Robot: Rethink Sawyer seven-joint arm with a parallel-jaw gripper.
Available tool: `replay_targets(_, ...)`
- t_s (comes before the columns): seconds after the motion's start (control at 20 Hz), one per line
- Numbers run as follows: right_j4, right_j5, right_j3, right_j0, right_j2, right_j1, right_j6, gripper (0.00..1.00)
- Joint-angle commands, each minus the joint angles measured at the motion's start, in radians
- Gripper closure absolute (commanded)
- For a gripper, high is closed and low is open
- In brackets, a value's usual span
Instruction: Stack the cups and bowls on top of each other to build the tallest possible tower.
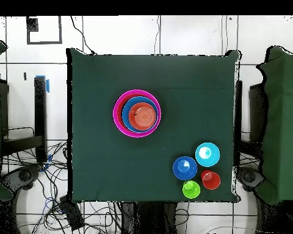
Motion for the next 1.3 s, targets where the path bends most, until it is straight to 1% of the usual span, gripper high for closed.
replay_targets(0.05, -0.262, -0.035, -0.054, 0.101, -0.099, 0.240, -0.300, 0.00)
replay_targets(0.15, -0.296, -0.055, -0.085, 0.112, -0.142, 0.285, -0.317, 0.00)
replay_targets(0.2, -0.300, -0.062, -0.100, 0.112, -0.158, 0.304, -0.337, 0.00)
replay_targets(0.35, -0.349, -0.115, -0.127, 0.144, -0.200, 0.330, -0.334, 0.00)
replay_targets(0.45, -0.384, -0.152, -0.135, 0.170, -0.222, 0.333, -0.303, 0.00)
replay_targets(0.6, -0.443, -0.216, -0.143, 0.229, -0.247, 0.318, -0.232, 0.00)
replay_targets(0.8, -0.516, -0.298, -0.202, 0.322, -0.346, 0.345, -0.165, 0.00)
replay_targets(0.9, -0.530, -0.313, -0.223, 0.352, -0.388, 0.344, -0.136, 0.00)
replay_targets(0.95, -0.526, -0.308, -0.226, 0.360, -0.399, 0.336, -0.128, 0.00)
replay_targets(1.05, -0.494, -0.284, -0.245, 0.369, -0.449, 0.349, -0.145, 0.00)
replay_targets(1.15, -0.362, -0.137, -0.289, 0.328, -0.491, 0.388, -0.262, 0.00)
replay_targets(1.2, -0.368, -0.116, -0.304, 0.345, -0.518, 0.386, -0.231, 0.00)
replay_targets(1.3, -0.403, -0.120, -0.332, 0.372, -0.559, 0.406, -0.184, 0.00)
